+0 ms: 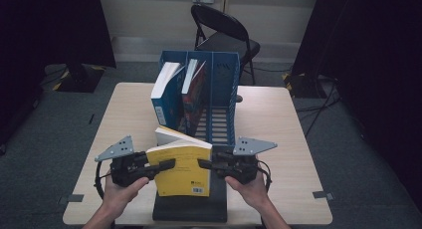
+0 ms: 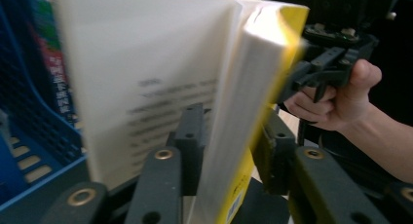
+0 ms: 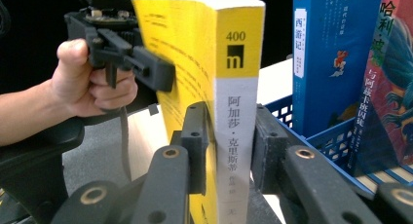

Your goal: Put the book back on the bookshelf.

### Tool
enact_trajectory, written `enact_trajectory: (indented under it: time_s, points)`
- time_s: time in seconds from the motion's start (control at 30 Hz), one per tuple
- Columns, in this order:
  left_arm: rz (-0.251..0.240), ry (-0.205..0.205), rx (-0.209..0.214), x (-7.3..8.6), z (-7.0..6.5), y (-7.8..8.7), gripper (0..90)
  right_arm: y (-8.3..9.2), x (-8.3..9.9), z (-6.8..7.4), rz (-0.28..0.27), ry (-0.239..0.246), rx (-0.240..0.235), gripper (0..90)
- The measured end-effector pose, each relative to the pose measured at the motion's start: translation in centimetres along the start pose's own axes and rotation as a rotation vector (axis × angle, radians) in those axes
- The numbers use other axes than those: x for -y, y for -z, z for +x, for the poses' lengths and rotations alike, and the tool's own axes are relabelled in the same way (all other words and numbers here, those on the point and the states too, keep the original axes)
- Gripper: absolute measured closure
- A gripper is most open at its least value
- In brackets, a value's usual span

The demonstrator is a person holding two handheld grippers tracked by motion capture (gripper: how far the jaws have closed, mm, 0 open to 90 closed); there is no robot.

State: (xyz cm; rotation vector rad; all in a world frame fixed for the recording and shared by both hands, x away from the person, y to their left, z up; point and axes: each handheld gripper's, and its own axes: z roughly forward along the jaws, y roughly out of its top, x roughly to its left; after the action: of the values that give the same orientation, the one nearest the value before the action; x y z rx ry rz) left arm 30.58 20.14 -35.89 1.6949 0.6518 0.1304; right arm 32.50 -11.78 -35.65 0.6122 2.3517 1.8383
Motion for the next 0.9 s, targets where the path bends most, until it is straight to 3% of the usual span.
enact_trajectory:
  time_s: [0.27, 0.53, 0.63, 0.7, 0.8, 0.9]
  points:
    - [-0.014, 0.004, -0.097, 0.2, 0.9, 1.2, 55.3, -0.1, 0.2, 0.1, 0.018, 0.007, -0.007, 72.0]
    - [0.017, 0.027, -0.162, 1.4, 2.0, 0.9, 40.6, -0.9, 0.5, 0.2, 0.043, 0.006, -0.016, 74.0]
    - [0.06, 0.045, -0.159, 1.5, 2.4, 0.6, 37.5, -0.9, 0.5, 0.2, 0.047, -0.003, -0.013, 74.0]
    - [0.058, 0.046, -0.168, 1.8, 2.6, 0.4, 36.7, -0.9, 0.5, 0.1, 0.049, -0.011, -0.015, 73.9]
    - [0.095, 0.062, -0.137, 2.4, 2.7, -0.5, 35.2, -1.0, 0.4, 0.2, 0.052, -0.011, -0.015, 73.4]
    - [0.13, 0.048, -0.119, 2.8, 2.4, -1.3, 34.0, -1.3, 0.4, 0.4, 0.067, -0.001, -0.023, 72.1]
